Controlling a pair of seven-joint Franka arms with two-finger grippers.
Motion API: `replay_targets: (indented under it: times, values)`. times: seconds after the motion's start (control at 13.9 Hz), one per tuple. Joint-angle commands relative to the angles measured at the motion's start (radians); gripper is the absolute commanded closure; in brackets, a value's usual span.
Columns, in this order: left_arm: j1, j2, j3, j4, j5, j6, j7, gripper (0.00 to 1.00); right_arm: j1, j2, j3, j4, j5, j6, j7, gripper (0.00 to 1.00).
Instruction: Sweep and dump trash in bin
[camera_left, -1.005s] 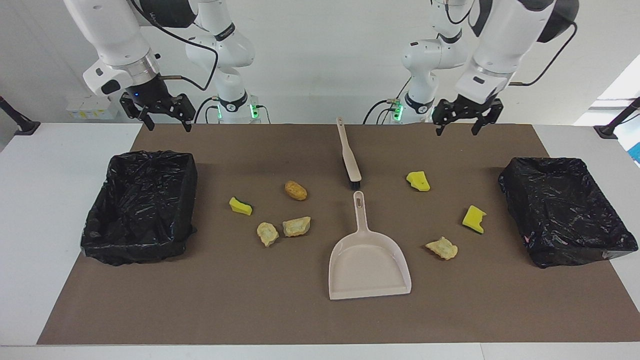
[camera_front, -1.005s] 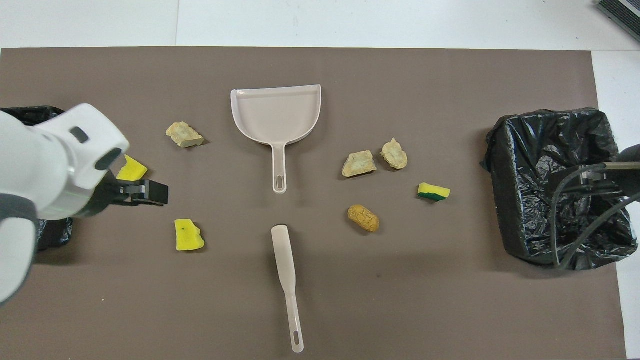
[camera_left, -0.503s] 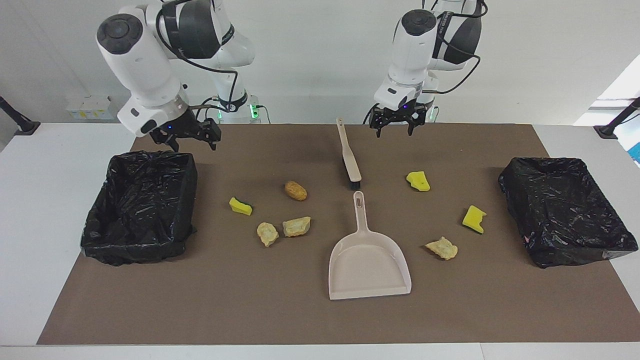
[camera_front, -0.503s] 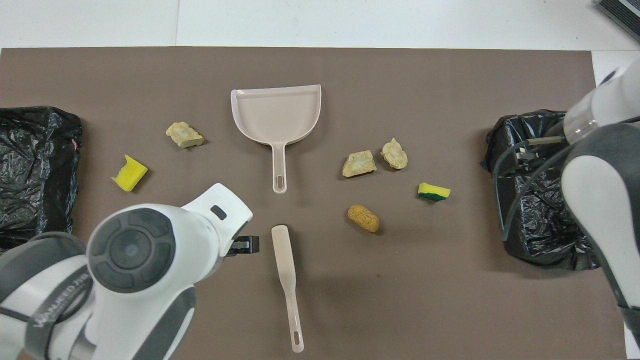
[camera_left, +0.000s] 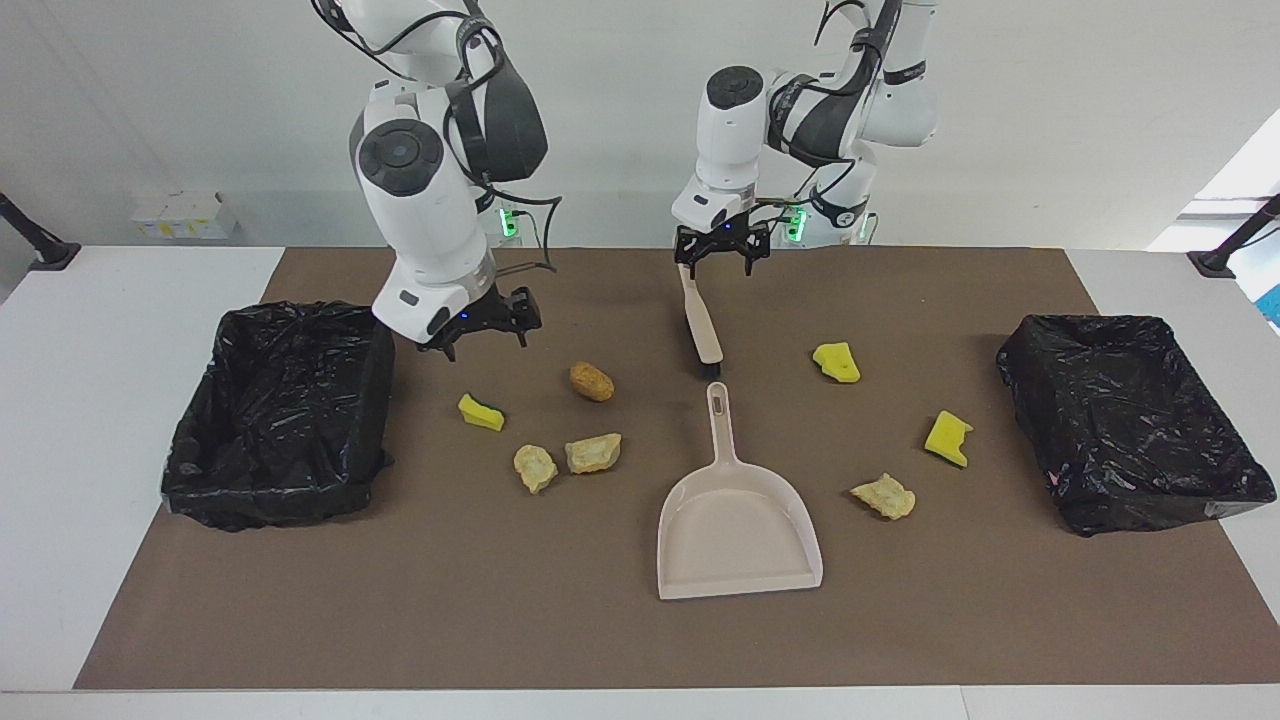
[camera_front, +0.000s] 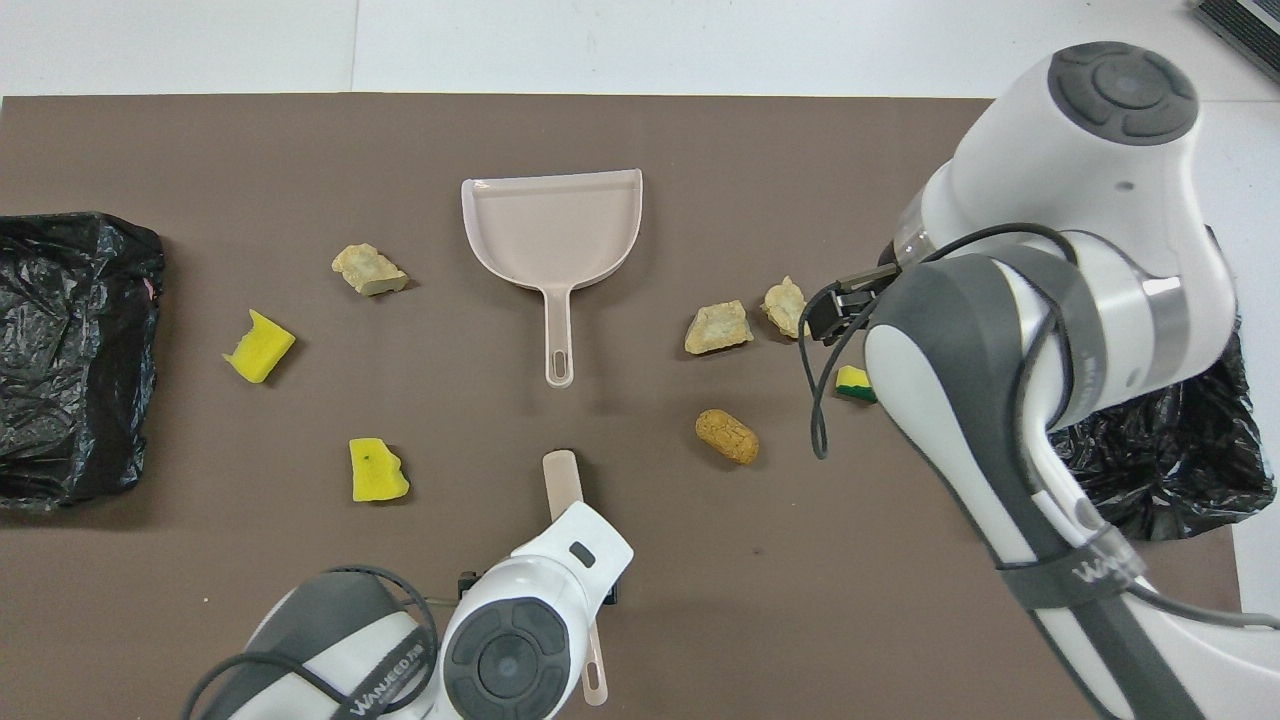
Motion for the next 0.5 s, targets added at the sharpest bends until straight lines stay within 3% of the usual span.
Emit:
replay_targets:
  times: [0.0, 0.43]
  values:
    - [-0.067, 0.005, 0.019, -0.066, -0.026, 0.071, -0.025, 0.00, 0.026, 0.013, 0.001, -0.050, 0.024, 0.074, -0.013, 0.00]
    - [-0.115, 0.039, 0.019, -0.114, -0.077, 0.139, -0.023, 0.00, 0.040, 0.000, 0.001, -0.103, 0.024, 0.118, -0.021, 0.00]
